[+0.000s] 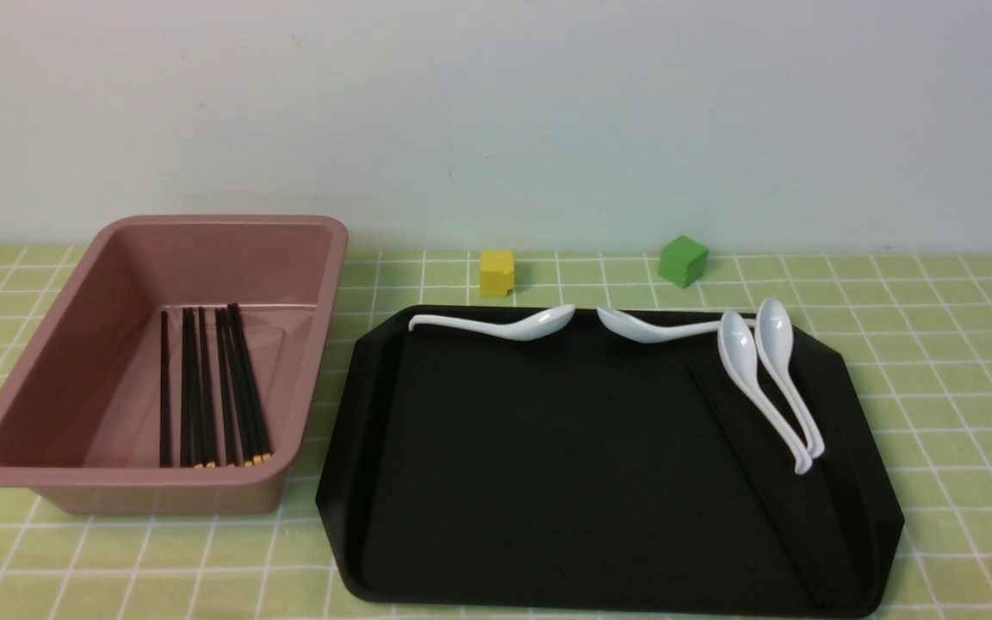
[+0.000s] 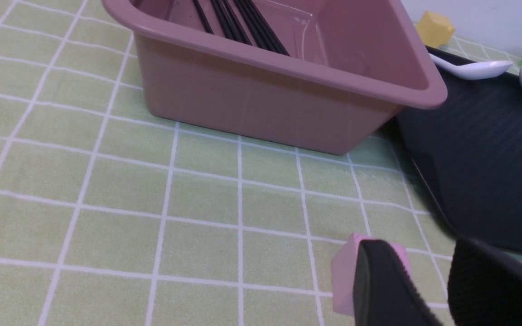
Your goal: On green tablecloth take chopsticks from black tray and put them in box.
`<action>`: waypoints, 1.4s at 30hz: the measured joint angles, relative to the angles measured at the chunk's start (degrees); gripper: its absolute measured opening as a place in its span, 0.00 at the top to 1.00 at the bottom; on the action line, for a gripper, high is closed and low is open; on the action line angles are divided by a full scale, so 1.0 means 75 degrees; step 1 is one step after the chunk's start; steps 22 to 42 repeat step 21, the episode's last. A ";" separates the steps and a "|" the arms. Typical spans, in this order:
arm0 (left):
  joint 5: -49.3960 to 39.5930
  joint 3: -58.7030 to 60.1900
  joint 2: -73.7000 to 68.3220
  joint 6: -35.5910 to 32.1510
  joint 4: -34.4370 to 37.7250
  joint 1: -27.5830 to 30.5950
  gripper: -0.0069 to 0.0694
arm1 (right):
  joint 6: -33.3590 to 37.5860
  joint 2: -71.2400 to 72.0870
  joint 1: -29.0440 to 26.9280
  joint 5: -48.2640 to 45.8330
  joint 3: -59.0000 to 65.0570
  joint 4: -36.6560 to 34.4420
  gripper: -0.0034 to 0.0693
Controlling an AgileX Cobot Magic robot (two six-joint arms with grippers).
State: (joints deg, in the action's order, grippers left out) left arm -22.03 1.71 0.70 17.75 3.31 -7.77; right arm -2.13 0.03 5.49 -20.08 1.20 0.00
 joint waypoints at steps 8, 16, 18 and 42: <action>0.0000 0.0000 0.0000 0.0000 0.0000 0.0000 0.60 | 0.0000 0.0000 0.0000 -0.0003 0.0000 0.0000 0.80; 0.0000 0.0000 0.0000 0.0000 0.0000 0.0000 0.60 | 0.0000 0.0008 0.0000 -0.0003 0.0000 0.0000 0.79; 0.0000 0.0000 0.0000 0.0000 0.0000 0.0000 0.60 | 0.0000 0.0008 0.0000 -0.0003 0.0000 0.0000 0.79; 0.0000 0.0000 0.0000 0.0000 0.0000 0.0000 0.60 | 0.0000 0.0008 0.0000 -0.0003 0.0000 0.0000 0.78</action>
